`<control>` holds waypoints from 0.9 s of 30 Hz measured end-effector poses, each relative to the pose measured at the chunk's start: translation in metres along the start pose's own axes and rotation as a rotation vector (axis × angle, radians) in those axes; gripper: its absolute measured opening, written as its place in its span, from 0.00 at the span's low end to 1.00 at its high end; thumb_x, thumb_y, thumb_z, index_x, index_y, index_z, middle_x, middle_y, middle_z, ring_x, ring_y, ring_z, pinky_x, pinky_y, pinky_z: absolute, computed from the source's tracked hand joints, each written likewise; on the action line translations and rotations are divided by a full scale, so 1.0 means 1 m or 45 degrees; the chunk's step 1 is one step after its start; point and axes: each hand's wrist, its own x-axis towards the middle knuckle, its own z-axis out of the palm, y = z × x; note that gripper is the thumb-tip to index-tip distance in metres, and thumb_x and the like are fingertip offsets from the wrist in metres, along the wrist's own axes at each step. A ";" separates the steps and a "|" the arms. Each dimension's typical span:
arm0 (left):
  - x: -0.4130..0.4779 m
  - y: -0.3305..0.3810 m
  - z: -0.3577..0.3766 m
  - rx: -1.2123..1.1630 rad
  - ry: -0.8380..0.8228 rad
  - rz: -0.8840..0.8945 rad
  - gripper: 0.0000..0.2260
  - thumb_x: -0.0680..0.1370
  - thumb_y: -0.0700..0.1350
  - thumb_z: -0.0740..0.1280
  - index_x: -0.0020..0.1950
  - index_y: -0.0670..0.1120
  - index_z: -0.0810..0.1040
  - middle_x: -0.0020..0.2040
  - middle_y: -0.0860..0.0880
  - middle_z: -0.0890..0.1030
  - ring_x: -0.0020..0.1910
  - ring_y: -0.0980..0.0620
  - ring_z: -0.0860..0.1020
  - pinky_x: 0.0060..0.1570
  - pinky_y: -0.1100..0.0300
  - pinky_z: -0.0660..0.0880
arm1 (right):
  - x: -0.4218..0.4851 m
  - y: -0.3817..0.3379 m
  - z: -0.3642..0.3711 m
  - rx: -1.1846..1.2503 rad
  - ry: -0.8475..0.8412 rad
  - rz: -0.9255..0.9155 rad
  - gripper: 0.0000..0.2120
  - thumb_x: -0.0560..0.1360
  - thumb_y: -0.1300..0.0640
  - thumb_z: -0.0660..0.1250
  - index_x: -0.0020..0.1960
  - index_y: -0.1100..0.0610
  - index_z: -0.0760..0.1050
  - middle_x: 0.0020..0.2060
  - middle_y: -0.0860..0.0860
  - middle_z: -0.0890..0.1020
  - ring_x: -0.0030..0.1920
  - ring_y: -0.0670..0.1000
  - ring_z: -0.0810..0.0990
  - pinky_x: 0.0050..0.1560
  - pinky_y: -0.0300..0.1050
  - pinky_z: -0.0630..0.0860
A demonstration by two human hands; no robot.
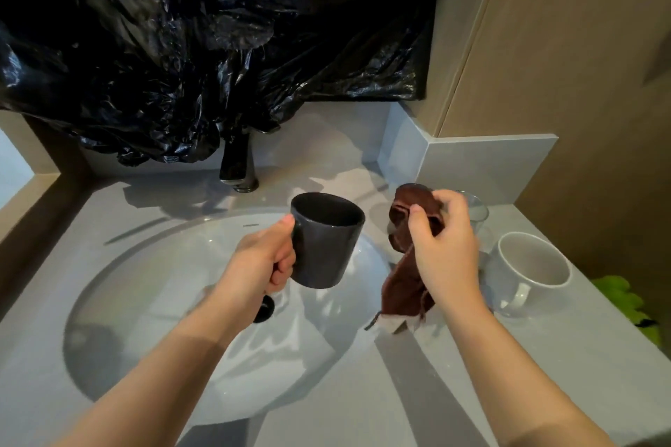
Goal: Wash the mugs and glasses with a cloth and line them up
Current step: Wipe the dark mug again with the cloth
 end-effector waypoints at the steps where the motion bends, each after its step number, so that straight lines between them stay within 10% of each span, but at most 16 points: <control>1: 0.003 0.000 0.012 0.000 0.010 -0.041 0.25 0.82 0.51 0.56 0.25 0.47 0.61 0.24 0.49 0.63 0.23 0.54 0.58 0.20 0.66 0.57 | 0.002 0.001 -0.011 -0.034 0.020 0.012 0.06 0.78 0.53 0.62 0.53 0.45 0.67 0.41 0.40 0.76 0.45 0.48 0.75 0.45 0.42 0.67; 8: 0.004 -0.020 0.080 -0.167 -0.020 -0.073 0.22 0.82 0.49 0.58 0.29 0.46 0.58 0.26 0.49 0.61 0.23 0.54 0.57 0.21 0.66 0.55 | 0.012 0.044 -0.041 -0.678 -0.046 -0.082 0.17 0.81 0.50 0.56 0.68 0.50 0.66 0.61 0.52 0.78 0.58 0.56 0.76 0.59 0.54 0.73; 17: 0.001 -0.036 0.079 -0.128 0.054 -0.094 0.22 0.82 0.49 0.58 0.28 0.47 0.58 0.26 0.49 0.60 0.23 0.55 0.57 0.20 0.66 0.56 | 0.020 0.116 -0.013 -1.155 -0.847 -0.118 0.23 0.83 0.49 0.48 0.77 0.46 0.49 0.78 0.51 0.46 0.77 0.56 0.41 0.75 0.54 0.42; 27: -0.010 -0.046 0.087 -0.109 0.081 -0.087 0.22 0.82 0.49 0.56 0.28 0.46 0.59 0.25 0.49 0.61 0.23 0.55 0.58 0.22 0.64 0.55 | -0.020 0.127 -0.058 -0.564 -0.926 -0.297 0.25 0.67 0.51 0.54 0.59 0.48 0.81 0.66 0.46 0.75 0.70 0.44 0.66 0.70 0.37 0.54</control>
